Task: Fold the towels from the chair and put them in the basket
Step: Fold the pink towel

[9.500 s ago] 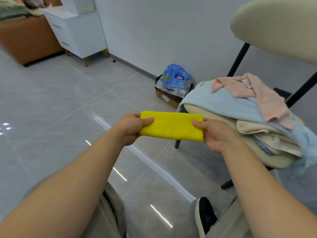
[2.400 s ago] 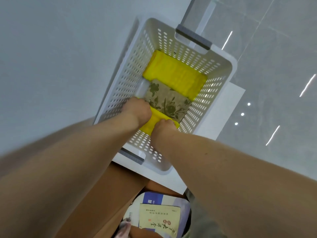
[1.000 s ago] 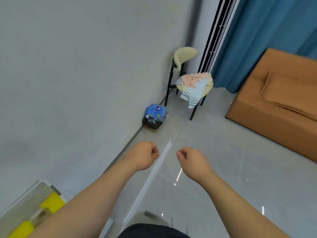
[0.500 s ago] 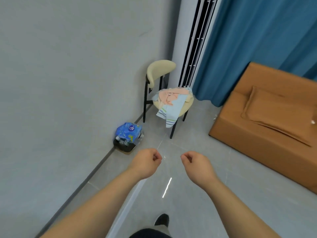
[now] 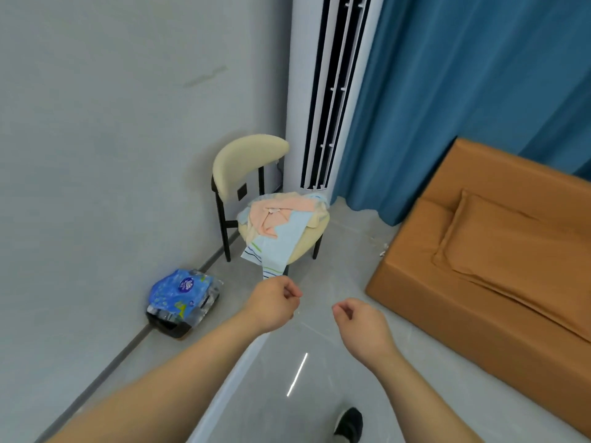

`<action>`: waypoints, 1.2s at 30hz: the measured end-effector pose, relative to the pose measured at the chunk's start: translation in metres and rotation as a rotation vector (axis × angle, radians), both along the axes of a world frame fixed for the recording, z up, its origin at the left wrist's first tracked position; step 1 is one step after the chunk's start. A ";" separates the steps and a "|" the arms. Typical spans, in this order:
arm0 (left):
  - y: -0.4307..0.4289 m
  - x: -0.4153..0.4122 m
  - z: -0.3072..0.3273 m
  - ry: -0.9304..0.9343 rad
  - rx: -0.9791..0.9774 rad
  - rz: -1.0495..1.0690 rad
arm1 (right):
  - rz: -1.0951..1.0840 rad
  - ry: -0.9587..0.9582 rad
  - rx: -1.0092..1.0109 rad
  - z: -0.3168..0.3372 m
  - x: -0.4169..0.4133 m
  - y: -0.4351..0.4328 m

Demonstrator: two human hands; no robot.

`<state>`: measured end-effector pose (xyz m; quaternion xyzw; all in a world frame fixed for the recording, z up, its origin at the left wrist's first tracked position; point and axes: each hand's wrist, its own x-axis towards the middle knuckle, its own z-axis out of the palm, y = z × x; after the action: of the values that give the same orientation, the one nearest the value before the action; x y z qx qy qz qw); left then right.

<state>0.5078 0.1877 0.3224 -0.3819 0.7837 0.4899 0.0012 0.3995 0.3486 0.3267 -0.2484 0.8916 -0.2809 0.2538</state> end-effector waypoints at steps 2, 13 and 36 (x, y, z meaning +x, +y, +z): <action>-0.001 -0.043 -0.002 -0.001 0.045 0.068 | 0.057 0.013 0.013 0.001 -0.052 -0.007; -0.065 -0.214 0.019 -0.004 0.050 0.383 | 0.365 0.033 0.096 0.025 -0.276 -0.107; -0.289 -0.429 -0.110 -0.060 0.281 0.859 | 0.903 0.025 0.467 -0.102 -0.535 -0.414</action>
<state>0.0785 -0.1009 0.2126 -0.6827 0.4795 0.5364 -0.1276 -0.1353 -0.0656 0.2244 -0.5490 0.7372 0.0666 0.3882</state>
